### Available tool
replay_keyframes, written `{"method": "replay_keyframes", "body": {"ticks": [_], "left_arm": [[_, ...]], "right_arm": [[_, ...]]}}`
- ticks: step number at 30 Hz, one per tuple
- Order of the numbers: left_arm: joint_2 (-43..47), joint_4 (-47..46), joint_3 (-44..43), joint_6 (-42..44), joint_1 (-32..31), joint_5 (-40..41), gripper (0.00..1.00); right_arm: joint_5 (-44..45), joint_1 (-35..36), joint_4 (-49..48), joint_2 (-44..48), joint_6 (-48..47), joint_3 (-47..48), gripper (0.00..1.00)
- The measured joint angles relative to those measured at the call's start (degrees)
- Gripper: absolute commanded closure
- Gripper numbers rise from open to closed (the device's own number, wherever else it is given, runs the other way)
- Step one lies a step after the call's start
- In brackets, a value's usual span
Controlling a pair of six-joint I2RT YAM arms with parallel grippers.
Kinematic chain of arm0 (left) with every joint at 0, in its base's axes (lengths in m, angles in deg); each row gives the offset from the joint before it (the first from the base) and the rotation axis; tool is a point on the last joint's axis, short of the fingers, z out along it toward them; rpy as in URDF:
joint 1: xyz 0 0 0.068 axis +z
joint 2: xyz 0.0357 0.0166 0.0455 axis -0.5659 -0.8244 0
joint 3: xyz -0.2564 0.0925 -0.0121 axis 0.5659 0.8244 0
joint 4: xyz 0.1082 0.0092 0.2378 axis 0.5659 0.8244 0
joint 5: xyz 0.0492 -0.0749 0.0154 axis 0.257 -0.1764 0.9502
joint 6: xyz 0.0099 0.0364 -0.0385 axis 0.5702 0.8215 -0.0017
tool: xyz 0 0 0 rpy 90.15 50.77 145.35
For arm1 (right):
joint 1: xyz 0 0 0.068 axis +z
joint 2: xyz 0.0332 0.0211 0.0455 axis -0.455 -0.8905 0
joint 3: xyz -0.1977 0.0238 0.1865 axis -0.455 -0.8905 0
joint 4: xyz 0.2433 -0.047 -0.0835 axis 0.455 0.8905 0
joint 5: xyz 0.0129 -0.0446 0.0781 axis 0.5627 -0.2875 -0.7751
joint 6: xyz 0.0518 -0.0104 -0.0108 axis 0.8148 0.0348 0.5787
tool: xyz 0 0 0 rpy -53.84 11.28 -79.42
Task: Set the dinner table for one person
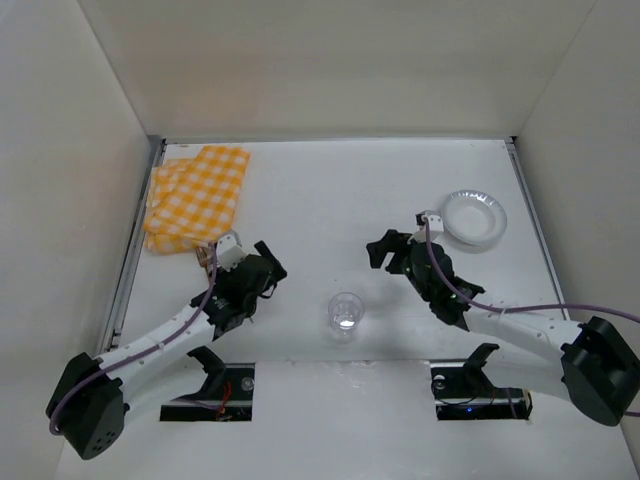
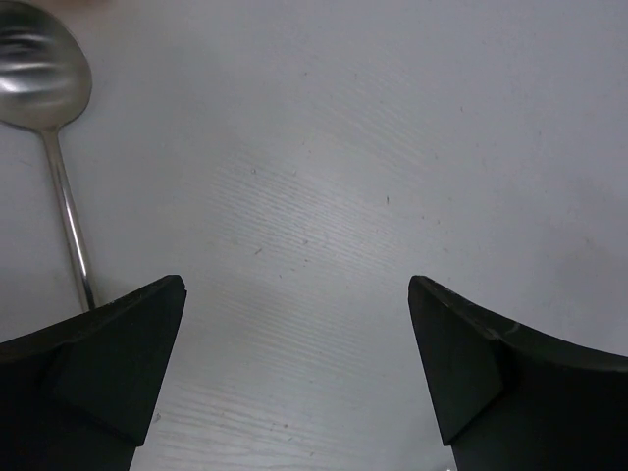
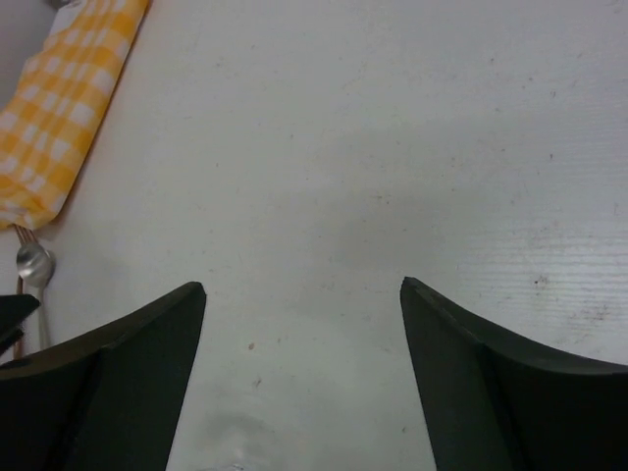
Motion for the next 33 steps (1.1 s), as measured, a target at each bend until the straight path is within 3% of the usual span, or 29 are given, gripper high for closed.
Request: {"method": "replay_keyframes", "body": {"ticks": [5, 8, 14, 15, 16, 17, 19, 22, 26, 27, 30, 33], "left_arm": [[-0.1, 0.1, -2.1, 0.9, 5.6, 0.2, 0.00], [-0.3, -0.6, -3.7, 2.3, 8.9, 0.5, 0.00], [-0.3, -3.0, -6.6, 5.0, 18.9, 1.2, 0.03], [-0.5, -3.9, -6.8, 5.3, 21.4, 0.8, 0.20], [-0.7, -4.9, -6.9, 5.4, 23.7, 0.0, 0.50], [-1.3, -6.0, -7.1, 5.4, 26.4, -1.1, 0.71], [-3.5, -7.9, -7.8, 5.7, 31.2, -3.6, 0.84], [-7.9, -9.7, -9.0, 5.3, 38.2, -7.0, 0.80], [-14.8, -12.4, -10.6, 4.2, 46.2, -10.4, 0.44], [-16.6, -13.4, -10.8, 3.9, 48.1, -11.2, 0.41], [-21.6, -15.2, -12.3, 3.6, 52.8, -14.0, 0.35], [-26.2, -16.9, -14.4, 3.4, 56.2, -16.6, 0.34]], "right_arm": [[0.0, 0.0, -0.3, 0.2, 0.1, -0.1, 0.64], [0.0, 0.0, -0.6, 0.3, 0.4, -0.1, 0.80], [-0.4, 0.0, -0.8, 0.3, 0.7, -0.1, 0.87], [-0.5, 0.0, -0.8, 0.3, 0.7, -0.1, 0.87], [-0.6, 0.0, -0.7, 0.3, 0.7, -0.1, 0.87], [-0.8, 0.0, -0.8, 0.3, 0.7, -0.1, 0.87], [-1.0, 0.0, -0.8, 0.3, 0.7, -0.1, 0.86], [-1.6, 0.0, -0.8, 0.3, 0.8, -0.1, 0.79], [-2.5, 0.1, -0.8, 0.3, 1.1, -0.1, 0.55], [-2.7, 0.2, -0.8, 0.3, 1.2, -0.1, 0.49], [-3.5, 0.3, -0.9, 0.2, 1.2, -0.1, 0.38], [-4.8, 0.4, -0.9, -0.7, 1.1, 0.0, 0.36]]}}
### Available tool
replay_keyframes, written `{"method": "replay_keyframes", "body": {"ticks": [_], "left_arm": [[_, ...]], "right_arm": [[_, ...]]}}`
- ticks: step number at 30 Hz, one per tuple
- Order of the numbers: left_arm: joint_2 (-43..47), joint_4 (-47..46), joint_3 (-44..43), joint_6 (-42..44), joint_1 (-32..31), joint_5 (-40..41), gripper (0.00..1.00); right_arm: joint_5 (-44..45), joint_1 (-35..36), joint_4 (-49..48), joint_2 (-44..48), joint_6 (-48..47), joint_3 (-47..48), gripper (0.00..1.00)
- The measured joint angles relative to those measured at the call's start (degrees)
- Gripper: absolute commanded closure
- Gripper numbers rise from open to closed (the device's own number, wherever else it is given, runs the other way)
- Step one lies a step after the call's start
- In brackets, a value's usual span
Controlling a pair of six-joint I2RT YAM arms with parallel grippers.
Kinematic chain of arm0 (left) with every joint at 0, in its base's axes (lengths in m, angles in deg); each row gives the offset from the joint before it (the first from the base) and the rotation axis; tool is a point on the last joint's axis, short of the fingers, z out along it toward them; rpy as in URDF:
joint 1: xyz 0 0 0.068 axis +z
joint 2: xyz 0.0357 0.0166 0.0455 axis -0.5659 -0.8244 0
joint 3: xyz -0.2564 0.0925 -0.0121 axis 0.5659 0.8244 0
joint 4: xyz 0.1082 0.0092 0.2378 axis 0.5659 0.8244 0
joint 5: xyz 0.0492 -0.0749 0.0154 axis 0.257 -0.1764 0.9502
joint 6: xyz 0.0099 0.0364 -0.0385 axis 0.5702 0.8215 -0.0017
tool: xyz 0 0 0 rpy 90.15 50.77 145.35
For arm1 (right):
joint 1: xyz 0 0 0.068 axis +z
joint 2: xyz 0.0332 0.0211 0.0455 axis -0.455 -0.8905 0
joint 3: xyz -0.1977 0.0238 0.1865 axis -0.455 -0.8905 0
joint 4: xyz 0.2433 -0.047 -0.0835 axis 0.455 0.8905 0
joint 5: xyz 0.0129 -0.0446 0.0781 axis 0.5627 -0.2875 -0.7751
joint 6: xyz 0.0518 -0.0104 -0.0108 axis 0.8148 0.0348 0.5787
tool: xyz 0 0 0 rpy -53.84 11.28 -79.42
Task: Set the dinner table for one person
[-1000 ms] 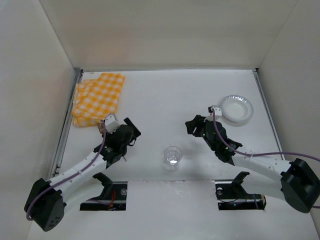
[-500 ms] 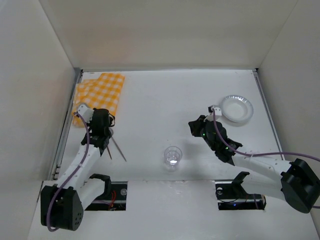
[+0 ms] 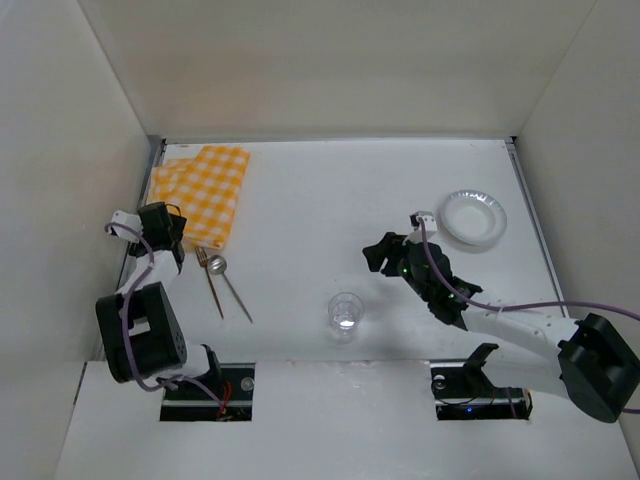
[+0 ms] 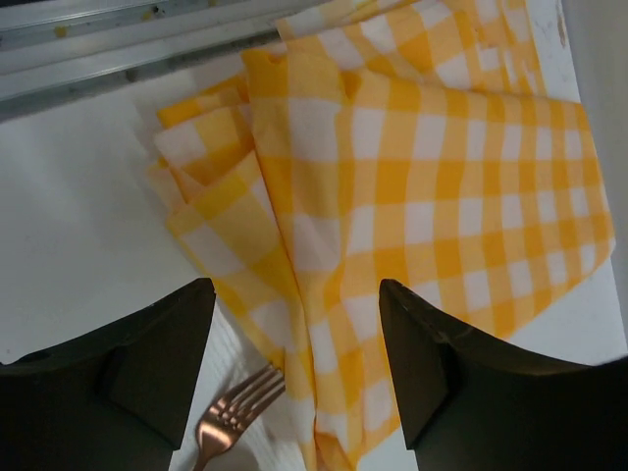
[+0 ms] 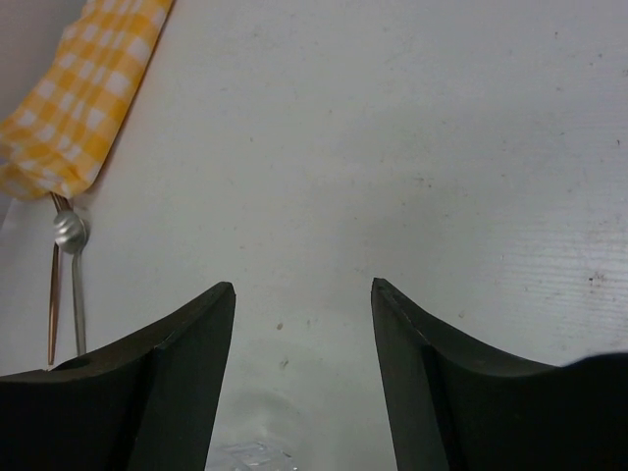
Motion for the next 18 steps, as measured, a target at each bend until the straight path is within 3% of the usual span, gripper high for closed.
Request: {"method": "replay_keyframes", "body": {"ticks": [9, 14, 18], "left_arm": [[-14.1, -2.4, -7.2, -0.2, 2.9, -3.5, 0.41], [-19.5, -2.2, -11.1, -0.4, 2.9, -3.7, 0.72], [-23.3, -2.2, -16.5, 0.0, 1.9, -3.4, 0.88]], "right_arm": [[-2.2, 1.0, 0.0, -1.5, 0.0, 0.2, 0.35], [-2.4, 1.1, 0.0, -1.5, 0.0, 0.4, 0.35], [-2.5, 1.1, 0.0, -1.5, 0.0, 0.4, 0.35]]}}
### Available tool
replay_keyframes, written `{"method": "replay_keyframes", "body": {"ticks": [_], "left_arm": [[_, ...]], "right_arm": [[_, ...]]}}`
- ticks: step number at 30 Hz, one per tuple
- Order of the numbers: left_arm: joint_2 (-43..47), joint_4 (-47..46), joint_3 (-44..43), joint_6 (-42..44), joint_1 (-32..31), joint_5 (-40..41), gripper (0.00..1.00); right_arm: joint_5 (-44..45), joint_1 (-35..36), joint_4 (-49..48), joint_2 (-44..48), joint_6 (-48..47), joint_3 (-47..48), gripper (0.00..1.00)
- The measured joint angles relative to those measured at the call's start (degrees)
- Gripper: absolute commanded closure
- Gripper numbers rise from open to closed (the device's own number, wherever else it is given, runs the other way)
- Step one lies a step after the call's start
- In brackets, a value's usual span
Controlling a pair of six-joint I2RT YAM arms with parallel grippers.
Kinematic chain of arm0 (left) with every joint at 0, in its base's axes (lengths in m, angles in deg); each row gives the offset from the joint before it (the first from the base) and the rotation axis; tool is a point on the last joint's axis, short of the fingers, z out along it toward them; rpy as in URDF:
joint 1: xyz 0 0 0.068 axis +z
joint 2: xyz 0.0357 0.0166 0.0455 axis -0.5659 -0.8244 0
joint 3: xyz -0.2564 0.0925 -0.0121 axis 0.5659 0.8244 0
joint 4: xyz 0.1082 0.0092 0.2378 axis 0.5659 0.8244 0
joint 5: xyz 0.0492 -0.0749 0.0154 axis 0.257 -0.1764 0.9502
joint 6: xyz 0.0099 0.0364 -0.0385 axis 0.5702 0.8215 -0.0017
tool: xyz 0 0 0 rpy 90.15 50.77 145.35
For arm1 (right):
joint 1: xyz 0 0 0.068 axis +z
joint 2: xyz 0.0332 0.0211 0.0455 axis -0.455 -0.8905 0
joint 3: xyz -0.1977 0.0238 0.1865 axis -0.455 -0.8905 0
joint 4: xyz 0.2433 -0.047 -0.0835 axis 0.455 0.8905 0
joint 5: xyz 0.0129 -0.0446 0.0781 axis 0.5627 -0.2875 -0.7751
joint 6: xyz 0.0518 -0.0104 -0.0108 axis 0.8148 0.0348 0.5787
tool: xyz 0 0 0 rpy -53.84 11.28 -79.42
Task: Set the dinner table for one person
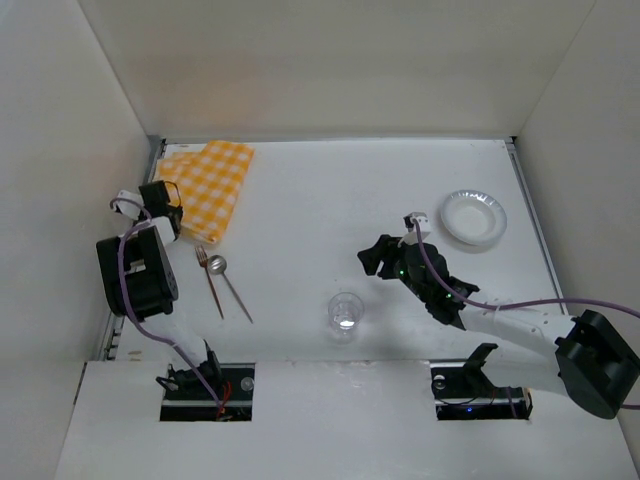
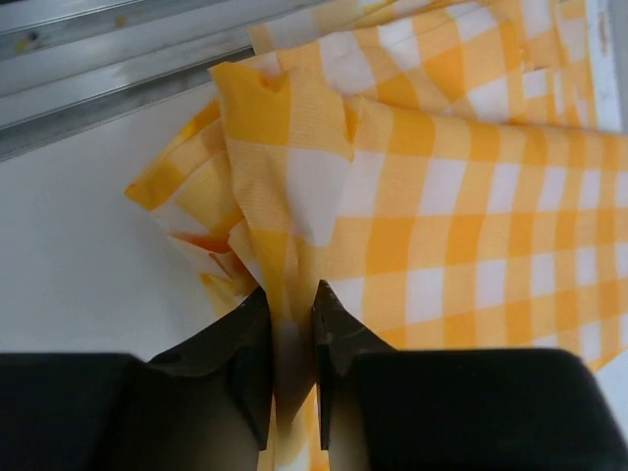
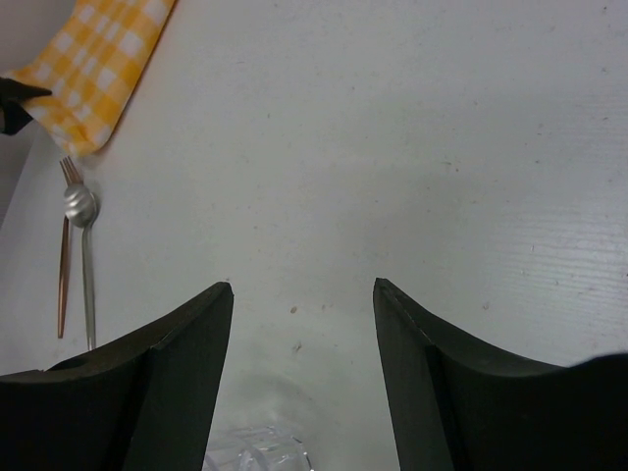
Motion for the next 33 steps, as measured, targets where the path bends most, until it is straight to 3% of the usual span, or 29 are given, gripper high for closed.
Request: {"method": "replay_keyframes", "body": {"ticks": [10, 24, 29, 31, 33], "left_arm": [[-6.8, -0.4, -13.9, 1.2, -10.4, -0.9, 0.95], [-10.6, -5.7, -16.0, 1.1, -38.8, -8.6, 0.98], [-12.2, -6.9, -16.5, 1.7, -43.7, -11.5, 0.98], [-12.2, -7.0, -16.4, 2.1, -43.9, -11.9, 0.90], [-12.2, -7.9, -15.8, 2.0, -43.5, -11.8, 0.75]], "right_arm": [[0.0, 0.0, -0.1, 0.0, 0.0, 0.0, 0.35], [1.9, -0.5, -0.4, 3.1, 0.0, -0.2, 0.35], [2.7, -1.4, -0.5, 4.5, 0.0, -0.5, 0.35], [2.9, -1.7, -0.4, 4.5, 0.0, -0.5, 0.35], [3.0, -1.7, -0.4, 4.4, 0.0, -0.5, 0.36]]}}
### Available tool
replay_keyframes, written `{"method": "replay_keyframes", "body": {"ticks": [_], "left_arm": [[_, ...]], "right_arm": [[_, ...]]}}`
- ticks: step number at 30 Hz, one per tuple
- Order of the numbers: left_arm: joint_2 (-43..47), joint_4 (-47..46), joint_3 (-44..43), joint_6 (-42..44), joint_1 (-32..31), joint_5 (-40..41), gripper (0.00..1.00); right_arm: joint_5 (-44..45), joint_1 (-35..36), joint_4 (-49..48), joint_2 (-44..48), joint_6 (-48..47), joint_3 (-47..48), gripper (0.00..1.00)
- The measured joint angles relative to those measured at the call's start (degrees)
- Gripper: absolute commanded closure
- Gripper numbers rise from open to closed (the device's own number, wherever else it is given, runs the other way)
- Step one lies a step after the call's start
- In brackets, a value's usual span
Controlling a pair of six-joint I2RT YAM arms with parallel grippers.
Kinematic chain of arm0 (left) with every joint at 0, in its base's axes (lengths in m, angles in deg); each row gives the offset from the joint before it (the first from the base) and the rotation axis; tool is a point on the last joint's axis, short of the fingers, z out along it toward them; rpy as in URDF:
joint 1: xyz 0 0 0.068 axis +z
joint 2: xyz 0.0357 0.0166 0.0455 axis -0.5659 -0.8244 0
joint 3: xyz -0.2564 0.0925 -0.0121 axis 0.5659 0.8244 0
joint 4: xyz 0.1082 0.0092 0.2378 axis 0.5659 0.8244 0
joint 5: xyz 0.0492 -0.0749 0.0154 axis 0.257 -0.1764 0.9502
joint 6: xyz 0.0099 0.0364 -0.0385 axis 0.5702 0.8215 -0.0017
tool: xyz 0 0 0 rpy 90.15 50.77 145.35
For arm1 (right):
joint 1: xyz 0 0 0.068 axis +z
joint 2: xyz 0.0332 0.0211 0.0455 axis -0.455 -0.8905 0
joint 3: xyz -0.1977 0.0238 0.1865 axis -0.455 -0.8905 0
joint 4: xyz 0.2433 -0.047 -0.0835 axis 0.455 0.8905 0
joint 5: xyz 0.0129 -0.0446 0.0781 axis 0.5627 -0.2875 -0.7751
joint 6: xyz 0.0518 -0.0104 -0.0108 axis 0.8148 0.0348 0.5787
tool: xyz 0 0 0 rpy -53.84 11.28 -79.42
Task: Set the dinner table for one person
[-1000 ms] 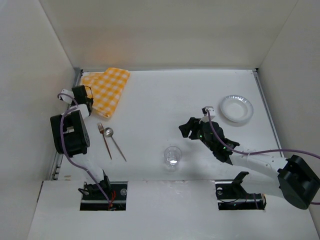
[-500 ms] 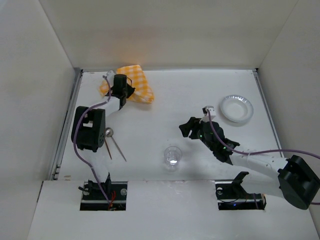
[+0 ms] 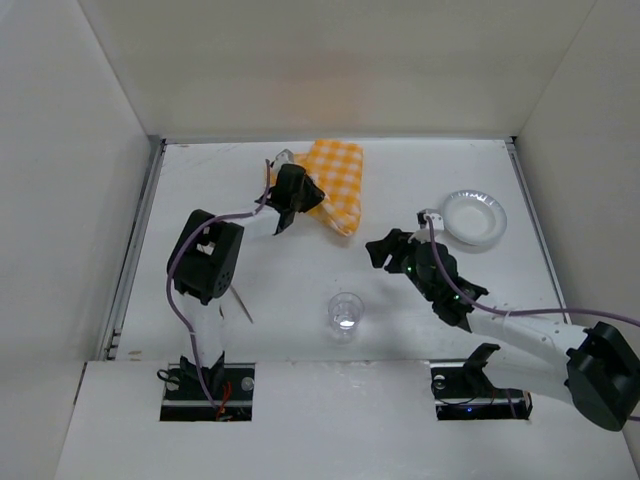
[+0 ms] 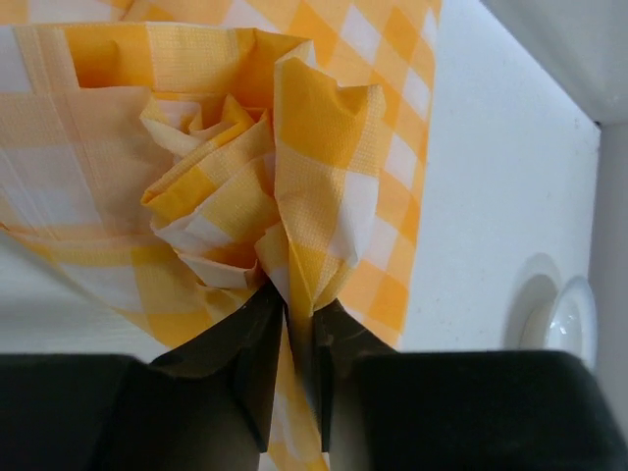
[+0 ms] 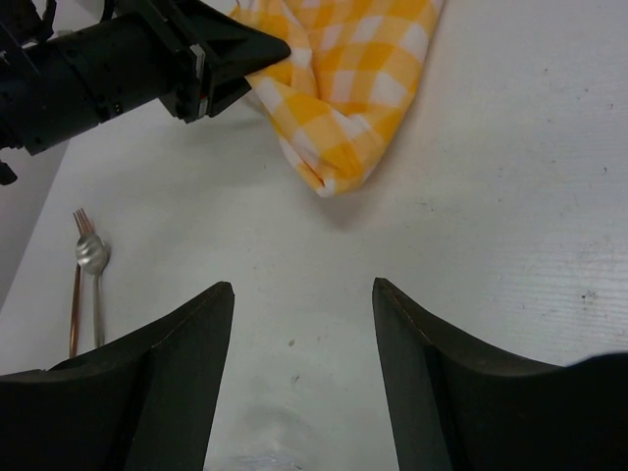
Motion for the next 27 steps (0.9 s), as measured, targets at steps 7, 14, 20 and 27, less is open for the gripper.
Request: {"method": "replay_keyframes", "body": {"ticks": [7, 14, 20, 27], "left_arm": [[3.0, -3.1, 10.4, -1.9, 1.6, 1.0, 0.36], [23.8, -4.4, 27.2, -2.6, 0.7, 5.9, 0.33], [38.1, -5.8, 36.6, -2.7, 0.8, 10.9, 0.34], [41.1, -5.9, 42.9, -2.8, 3.5, 12.8, 0.39]], "right_arm": [[-0.1, -0.2, 0.1, -5.0, -0.9, 0.4, 0.60], [0.0, 1.0, 4.3, -10.0, -2.4, 8.1, 0.76], [-1.2, 1.7, 7.3, -20.7, -6.1, 22.4, 0.51], [-4.1, 2.4, 11.5, -37.6, -12.1, 39.6, 0.13]]}}
